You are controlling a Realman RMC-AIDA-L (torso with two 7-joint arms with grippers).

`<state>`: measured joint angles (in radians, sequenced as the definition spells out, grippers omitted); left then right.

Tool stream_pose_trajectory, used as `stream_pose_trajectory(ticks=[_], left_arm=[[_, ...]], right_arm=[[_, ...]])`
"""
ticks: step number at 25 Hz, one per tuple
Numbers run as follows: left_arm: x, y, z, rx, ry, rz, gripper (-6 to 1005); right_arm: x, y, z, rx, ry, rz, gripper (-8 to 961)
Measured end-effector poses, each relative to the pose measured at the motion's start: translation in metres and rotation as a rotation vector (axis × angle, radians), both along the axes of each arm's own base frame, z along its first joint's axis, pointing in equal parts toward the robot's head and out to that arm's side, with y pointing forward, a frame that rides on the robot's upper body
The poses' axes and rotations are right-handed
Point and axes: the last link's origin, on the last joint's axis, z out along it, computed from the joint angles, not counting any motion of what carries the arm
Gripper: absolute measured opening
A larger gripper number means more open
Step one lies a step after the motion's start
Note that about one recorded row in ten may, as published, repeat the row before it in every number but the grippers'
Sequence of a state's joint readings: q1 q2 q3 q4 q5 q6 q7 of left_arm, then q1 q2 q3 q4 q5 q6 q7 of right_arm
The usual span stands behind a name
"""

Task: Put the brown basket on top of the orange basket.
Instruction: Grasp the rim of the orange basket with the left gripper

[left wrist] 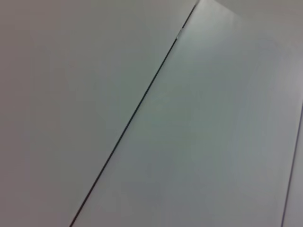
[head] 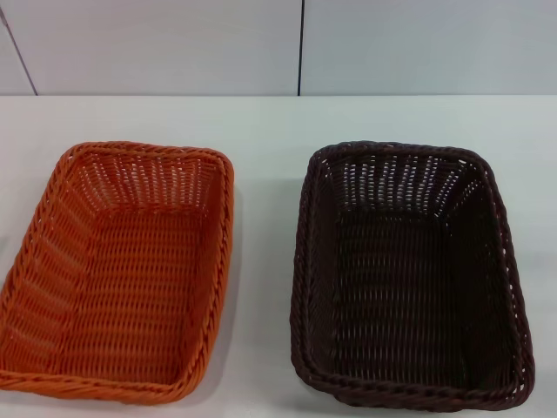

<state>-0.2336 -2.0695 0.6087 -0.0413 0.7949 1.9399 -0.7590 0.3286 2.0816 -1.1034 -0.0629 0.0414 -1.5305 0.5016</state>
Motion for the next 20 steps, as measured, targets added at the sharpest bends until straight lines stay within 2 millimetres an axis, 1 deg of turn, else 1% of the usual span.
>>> stream_pose_trajectory(ticks=[13, 17, 20], left_arm=[[0.0035, 0.0046, -0.0022, 0.015, 0.000, 0.002, 825], [0.0017, 0.0038, 0.0003, 0.034, -0.027, 0.012, 824], [0.0020, 0.0067, -0.0009, 0.005, -0.041, 0.002, 823]], right_arm=[[-0.0002, 0.0001, -0.0003, 0.001, 0.002, 0.000, 568], [-0.0003, 0.0001, -0.0006, 0.001, 0.002, 0.000, 568], [-0.0010, 0.0008, -0.0012, -0.002, 0.002, 0.003, 569]])
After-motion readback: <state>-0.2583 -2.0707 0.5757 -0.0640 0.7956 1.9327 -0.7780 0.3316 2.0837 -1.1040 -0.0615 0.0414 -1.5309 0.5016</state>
